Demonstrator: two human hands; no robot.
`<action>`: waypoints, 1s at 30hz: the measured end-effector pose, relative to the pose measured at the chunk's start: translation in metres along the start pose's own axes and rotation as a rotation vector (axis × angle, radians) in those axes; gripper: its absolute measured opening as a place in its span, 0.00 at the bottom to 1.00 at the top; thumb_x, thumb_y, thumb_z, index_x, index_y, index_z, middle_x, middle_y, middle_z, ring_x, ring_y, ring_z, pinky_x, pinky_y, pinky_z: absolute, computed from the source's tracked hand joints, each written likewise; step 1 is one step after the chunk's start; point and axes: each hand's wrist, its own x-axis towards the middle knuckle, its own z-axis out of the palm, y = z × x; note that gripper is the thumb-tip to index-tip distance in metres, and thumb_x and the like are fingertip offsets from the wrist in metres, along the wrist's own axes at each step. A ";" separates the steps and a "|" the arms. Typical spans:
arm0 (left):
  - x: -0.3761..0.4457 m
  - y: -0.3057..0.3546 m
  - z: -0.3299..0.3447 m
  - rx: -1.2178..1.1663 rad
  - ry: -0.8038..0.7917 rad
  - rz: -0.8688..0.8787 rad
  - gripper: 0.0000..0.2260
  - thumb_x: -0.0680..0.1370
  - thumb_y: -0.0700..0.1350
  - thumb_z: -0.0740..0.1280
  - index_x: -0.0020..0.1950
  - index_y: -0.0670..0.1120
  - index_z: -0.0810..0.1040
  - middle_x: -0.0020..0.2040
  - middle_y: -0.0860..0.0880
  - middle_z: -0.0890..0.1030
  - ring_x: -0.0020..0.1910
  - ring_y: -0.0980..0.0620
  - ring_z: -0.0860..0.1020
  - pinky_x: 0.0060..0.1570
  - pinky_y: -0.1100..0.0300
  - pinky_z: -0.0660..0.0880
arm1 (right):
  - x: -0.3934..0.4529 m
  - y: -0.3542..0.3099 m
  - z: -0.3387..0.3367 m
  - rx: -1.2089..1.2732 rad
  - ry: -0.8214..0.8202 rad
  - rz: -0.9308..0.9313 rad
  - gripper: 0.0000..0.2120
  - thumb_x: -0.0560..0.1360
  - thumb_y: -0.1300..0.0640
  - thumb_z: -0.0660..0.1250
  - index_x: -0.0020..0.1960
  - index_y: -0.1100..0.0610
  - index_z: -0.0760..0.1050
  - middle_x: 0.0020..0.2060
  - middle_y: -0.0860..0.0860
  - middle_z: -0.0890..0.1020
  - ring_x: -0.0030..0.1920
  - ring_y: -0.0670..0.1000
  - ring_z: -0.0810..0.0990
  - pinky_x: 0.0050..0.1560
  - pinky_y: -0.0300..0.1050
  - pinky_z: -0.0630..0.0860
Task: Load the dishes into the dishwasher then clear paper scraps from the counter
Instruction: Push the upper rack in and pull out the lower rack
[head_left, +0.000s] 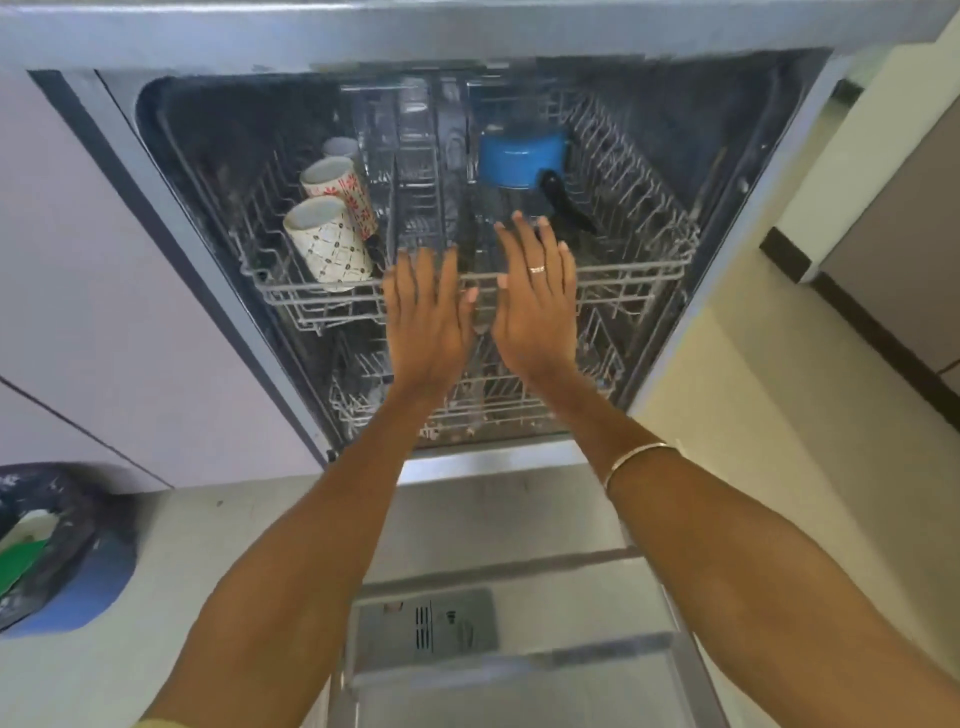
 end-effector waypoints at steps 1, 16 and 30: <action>0.004 -0.002 0.003 0.021 0.007 0.009 0.26 0.83 0.56 0.44 0.78 0.45 0.60 0.77 0.38 0.60 0.77 0.38 0.57 0.75 0.52 0.35 | 0.002 -0.001 0.007 -0.004 0.017 0.021 0.24 0.84 0.53 0.45 0.78 0.57 0.60 0.78 0.54 0.60 0.79 0.55 0.53 0.78 0.52 0.47; 0.027 -0.006 0.031 0.034 0.202 0.054 0.26 0.84 0.56 0.41 0.80 0.47 0.49 0.80 0.41 0.49 0.79 0.42 0.46 0.76 0.46 0.40 | 0.023 0.020 0.030 -0.122 0.050 -0.062 0.25 0.84 0.52 0.44 0.79 0.58 0.56 0.78 0.54 0.57 0.79 0.56 0.51 0.78 0.56 0.50; 0.032 -0.006 0.035 0.069 0.234 0.081 0.26 0.84 0.57 0.40 0.81 0.49 0.45 0.80 0.42 0.44 0.79 0.40 0.42 0.76 0.41 0.43 | 0.027 0.029 0.030 -0.127 0.054 -0.124 0.26 0.83 0.51 0.43 0.79 0.58 0.52 0.79 0.54 0.56 0.79 0.56 0.49 0.78 0.57 0.49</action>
